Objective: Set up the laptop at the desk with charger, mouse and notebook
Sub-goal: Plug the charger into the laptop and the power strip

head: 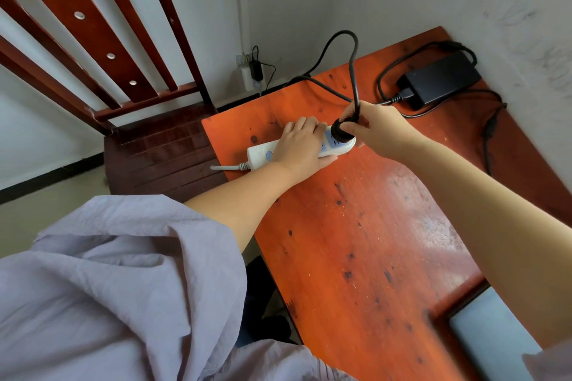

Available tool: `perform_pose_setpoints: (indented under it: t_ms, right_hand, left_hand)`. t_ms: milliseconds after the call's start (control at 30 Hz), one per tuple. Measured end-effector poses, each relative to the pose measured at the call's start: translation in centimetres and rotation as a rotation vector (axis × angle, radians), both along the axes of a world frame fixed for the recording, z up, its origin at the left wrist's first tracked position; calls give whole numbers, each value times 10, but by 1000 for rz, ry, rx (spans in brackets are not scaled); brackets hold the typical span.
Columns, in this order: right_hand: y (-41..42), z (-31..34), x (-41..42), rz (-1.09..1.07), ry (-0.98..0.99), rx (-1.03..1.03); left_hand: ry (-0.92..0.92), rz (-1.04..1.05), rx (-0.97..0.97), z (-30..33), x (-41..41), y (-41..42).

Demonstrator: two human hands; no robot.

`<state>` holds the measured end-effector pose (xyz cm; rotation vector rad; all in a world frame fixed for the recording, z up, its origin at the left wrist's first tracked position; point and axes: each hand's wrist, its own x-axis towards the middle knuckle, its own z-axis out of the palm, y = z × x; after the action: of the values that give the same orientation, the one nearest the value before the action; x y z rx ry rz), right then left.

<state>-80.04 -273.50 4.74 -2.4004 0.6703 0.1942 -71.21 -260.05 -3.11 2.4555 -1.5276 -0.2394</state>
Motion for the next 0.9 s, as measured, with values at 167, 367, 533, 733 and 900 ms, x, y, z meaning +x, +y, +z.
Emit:
perform_pose_setpoints:
  t_ms: [167, 367, 533, 733, 900]
  right_hand:
    - [2, 0, 10, 72, 47, -66]
    - [16, -15, -8, 18, -12, -80]
    - [10, -12, 11, 12, 8, -79]
    - [13, -24, 6, 30, 38, -87]
    - [18, -31, 1, -15, -4, -72]
  left_hand:
    - [7, 1, -9, -2, 0, -1]
    - [6, -3, -11, -1, -1, -1]
    - [-9, 4, -11, -2, -1, -1]
    - [1, -4, -30, -3, -1, -1]
    - [22, -4, -37, -3, 0, -1]
